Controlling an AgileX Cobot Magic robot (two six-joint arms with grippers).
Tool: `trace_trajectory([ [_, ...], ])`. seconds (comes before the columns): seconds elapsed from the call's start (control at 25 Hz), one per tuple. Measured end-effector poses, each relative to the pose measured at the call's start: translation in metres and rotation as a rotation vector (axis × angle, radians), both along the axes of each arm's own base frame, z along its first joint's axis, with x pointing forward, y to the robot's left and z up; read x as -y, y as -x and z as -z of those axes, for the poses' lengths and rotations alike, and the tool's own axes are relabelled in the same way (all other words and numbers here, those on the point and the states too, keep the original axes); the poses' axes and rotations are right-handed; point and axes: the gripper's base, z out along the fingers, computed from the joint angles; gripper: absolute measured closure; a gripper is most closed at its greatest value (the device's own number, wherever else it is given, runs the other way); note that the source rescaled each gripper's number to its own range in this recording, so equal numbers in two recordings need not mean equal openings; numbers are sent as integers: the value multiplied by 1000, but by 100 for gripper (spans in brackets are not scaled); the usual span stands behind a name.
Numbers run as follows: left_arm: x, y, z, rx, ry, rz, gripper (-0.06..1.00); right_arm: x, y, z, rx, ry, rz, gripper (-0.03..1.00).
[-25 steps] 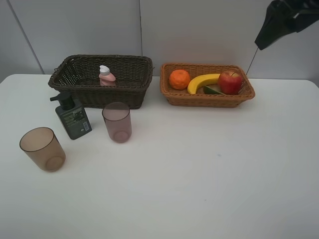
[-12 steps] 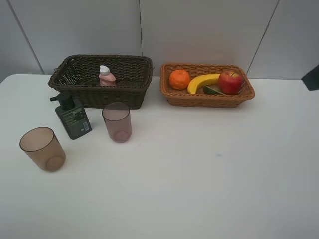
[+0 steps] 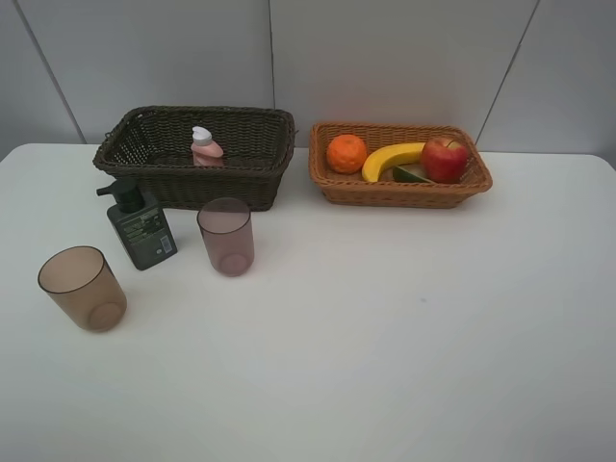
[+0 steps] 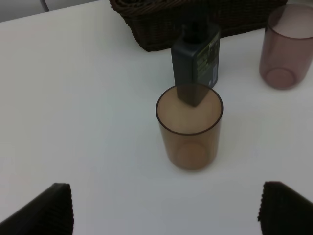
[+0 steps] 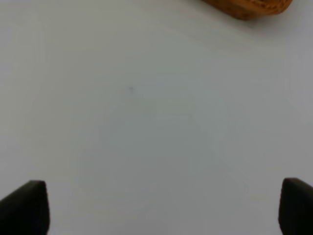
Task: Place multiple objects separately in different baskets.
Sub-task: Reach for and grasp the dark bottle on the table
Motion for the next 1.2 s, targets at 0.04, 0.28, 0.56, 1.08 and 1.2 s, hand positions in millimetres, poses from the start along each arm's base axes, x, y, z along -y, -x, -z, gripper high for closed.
trace_trajectory([
  [0.04, 0, 0, 0, 0, 0, 0, -6, 1, 4, 6, -2, -11, 17, -3],
  [0.28, 0, 0, 0, 0, 0, 0, -6, 4, 30, 25, 84, -77, 124, -3],
  [0.56, 0, 0, 0, 0, 0, 0, -6, 2, 58, 23, 259, -117, 163, -3],
  [1.08, 0, 0, 0, 0, 0, 0, -6, -2, 72, 27, 256, -220, 214, -3],
  [1.2, 0, 0, 0, 0, 0, 0, -6, -2, 72, 28, 245, -248, 238, -3],
])
